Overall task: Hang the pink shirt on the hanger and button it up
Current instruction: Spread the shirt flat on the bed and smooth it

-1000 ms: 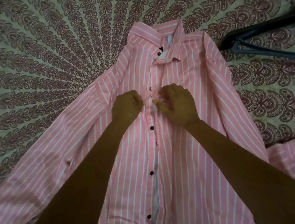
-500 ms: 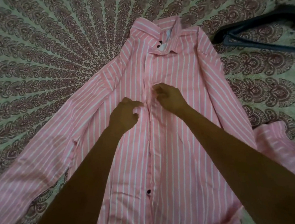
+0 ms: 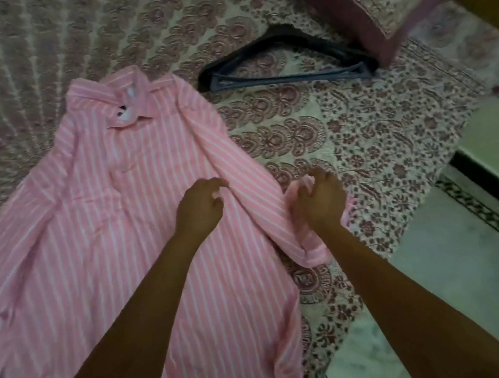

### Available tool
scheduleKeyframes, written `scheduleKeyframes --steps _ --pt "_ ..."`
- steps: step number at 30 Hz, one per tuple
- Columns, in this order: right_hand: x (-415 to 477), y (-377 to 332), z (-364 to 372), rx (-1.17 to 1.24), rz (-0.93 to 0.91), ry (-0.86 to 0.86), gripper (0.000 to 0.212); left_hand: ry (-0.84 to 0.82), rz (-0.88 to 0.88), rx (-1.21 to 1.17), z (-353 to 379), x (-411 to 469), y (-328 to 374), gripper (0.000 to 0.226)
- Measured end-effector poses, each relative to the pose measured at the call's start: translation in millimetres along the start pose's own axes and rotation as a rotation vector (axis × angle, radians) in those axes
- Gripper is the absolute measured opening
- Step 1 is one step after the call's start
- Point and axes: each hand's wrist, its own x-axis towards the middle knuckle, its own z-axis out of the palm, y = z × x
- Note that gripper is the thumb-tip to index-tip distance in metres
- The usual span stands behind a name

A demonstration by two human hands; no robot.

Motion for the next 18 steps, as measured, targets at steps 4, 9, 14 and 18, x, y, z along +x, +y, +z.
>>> scheduleKeyframes --steps 4,9,14,18 --pt "15 48 -6 -0.165 0.251 -0.168 0.073 -0.146 0.109 0.137 36 28 29 0.059" --pt "27 76 -25 0.067 0.233 -0.184 0.033 -0.466 0.002 0.559 61 57 55 0.073" --pt "28 111 -76 0.481 0.529 0.326 0.035 -0.193 0.018 0.665 73 58 93 0.029" --pt "27 173 -100 0.592 0.845 0.549 0.025 -0.041 0.222 0.327 99 51 140 0.049"
